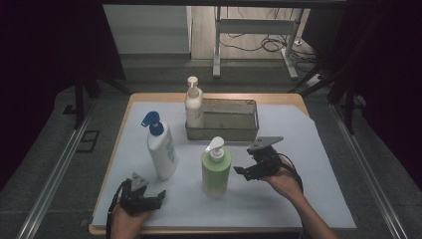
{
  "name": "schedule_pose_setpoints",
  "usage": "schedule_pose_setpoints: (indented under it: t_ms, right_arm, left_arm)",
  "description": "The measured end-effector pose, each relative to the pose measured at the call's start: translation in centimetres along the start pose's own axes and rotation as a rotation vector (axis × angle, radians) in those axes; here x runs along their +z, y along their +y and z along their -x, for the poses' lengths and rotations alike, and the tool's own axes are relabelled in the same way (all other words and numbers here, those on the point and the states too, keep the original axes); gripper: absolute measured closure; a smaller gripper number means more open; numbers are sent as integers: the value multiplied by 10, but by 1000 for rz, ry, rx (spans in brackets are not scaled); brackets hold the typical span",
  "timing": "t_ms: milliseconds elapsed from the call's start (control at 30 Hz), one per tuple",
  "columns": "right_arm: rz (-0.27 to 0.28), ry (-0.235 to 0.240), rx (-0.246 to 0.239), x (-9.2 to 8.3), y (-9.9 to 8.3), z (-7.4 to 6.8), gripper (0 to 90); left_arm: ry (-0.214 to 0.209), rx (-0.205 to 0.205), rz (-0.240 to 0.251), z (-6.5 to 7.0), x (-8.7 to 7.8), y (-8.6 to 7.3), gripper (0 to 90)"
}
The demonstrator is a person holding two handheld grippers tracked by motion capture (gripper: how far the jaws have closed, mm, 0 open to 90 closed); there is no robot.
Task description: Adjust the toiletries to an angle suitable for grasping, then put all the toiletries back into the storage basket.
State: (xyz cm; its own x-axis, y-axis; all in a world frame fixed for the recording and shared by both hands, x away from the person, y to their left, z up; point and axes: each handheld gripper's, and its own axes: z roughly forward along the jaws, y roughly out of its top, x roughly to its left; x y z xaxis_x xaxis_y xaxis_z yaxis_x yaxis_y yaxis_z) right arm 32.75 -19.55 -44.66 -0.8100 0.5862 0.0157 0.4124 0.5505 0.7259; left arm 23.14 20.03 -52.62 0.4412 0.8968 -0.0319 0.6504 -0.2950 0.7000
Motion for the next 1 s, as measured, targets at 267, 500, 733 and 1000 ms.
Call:
schedule_pose_setpoints:
  t_ms: [267,500,733,1000]
  right_arm:
    - [-5,11,-6,-5,-13,-6,140]
    - [1,35,-11,-9,-23,-12,135]
    - [6,74,-30,-8,-28,-24,103]
    - [3,98,-67,-4,-20,-40,0]
  left_arm:
    - [1,0,0,0,0,0,121]
    - [0,-1,-1,0,0,0,121]
    - [1,-1,-1,0,0,0,121]
    - [1,-1,0,0,0,0,121]
